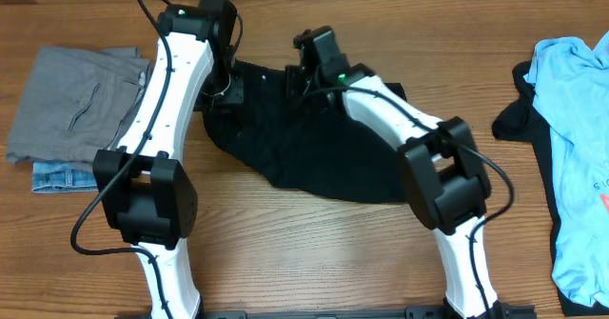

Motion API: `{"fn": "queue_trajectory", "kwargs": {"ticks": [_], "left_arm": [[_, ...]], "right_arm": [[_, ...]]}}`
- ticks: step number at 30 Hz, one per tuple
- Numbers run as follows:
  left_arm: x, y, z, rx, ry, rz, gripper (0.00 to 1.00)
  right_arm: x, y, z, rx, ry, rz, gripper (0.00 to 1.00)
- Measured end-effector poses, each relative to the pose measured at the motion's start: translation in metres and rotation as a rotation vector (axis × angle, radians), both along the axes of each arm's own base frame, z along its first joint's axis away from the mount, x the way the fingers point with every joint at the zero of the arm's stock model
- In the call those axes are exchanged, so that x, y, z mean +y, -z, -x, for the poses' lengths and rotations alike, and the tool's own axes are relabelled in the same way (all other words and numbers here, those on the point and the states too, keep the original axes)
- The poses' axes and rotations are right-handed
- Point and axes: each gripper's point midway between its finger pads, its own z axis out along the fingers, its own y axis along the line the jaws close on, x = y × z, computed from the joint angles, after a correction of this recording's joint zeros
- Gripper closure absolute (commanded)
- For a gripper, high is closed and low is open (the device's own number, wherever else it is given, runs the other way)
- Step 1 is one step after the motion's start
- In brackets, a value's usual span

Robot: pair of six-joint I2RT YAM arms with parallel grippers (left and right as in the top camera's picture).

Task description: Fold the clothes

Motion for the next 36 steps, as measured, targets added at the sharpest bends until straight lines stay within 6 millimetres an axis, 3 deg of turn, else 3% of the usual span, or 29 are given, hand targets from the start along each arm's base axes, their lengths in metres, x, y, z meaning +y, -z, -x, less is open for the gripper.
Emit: {"fn": "queue_trajectory", "kwargs": {"ticks": [3, 7, 13, 17, 19, 22, 26, 28, 32, 36], "left_arm": [[-0.006, 0.0, 0.0, -0.002, 0.014, 0.0, 0.96], [-0.012, 0.0, 0.003, 0.0, 0.033, -0.003, 0.96], [-0.024, -0.011, 0.007, 0.002, 0.065, -0.008, 0.96], [-0.03, -0.03, 0.003, -0.035, 0.076, 0.001, 0.96], [-0.032, -0.042, 0.0, -0.064, 0.078, 0.008, 0.96], [-0.033, -0.054, -0.004, -0.099, 0.078, 0.016, 0.96], [-0.035, -0.057, -0.003, -0.105, 0.084, 0.017, 0.96], [-0.039, -0.057, -0.002, -0.105, 0.1, 0.017, 0.96], [-0.057, -0.057, 0.001, -0.111, 0.169, 0.019, 0.96], [-0.081, -0.057, 0.008, -0.115, 0.254, 0.014, 0.96]], "right_arm": [[0.013, 0.021, 0.012, 0.032, -0.028, 0.015, 0.96], [0.028, 0.034, 0.02, 0.032, -0.053, 0.016, 0.96], [0.034, 0.035, 0.024, 0.048, -0.076, -0.003, 0.96], [0.023, 0.021, 0.022, 0.086, -0.076, 0.0, 0.96], [0.007, 0.004, 0.016, 0.095, -0.054, 0.005, 0.96], [-0.035, -0.035, 0.004, 0.098, 0.017, 0.015, 0.96], [-0.116, -0.087, -0.003, 0.125, 0.154, 0.048, 0.96], [-0.155, -0.101, 0.001, 0.155, 0.207, 0.076, 0.96], [-0.21, -0.091, 0.023, 0.266, 0.232, 0.164, 0.96], [-0.224, -0.072, 0.041, 0.329, 0.204, 0.256, 0.96]]}}
